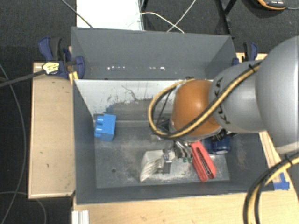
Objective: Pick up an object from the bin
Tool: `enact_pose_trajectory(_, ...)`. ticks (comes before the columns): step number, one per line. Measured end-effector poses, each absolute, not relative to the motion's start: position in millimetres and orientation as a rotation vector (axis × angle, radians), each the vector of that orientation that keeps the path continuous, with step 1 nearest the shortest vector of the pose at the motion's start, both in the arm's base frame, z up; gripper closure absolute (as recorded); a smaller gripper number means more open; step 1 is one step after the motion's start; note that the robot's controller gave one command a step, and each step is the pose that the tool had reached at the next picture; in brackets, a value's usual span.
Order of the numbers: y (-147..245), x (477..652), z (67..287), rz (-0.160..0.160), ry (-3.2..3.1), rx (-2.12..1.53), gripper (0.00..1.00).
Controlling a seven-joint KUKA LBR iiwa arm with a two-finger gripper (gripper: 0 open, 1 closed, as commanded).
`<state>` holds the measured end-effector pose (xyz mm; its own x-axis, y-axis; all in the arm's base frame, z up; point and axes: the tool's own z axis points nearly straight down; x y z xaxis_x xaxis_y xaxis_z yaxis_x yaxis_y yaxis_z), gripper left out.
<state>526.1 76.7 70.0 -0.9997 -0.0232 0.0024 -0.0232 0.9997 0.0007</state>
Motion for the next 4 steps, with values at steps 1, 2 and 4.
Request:
enact_pose_trajectory(1,86,523.5,132,-0.009,-3.155,0.057,0.0)
enact_pose_trajectory(2,50,476.4,100,-0.003,-3.13,0.223,0.0)
enact_pose_trajectory(4,85,478.0,70,-0.004,-3.128,0.334,1.0)
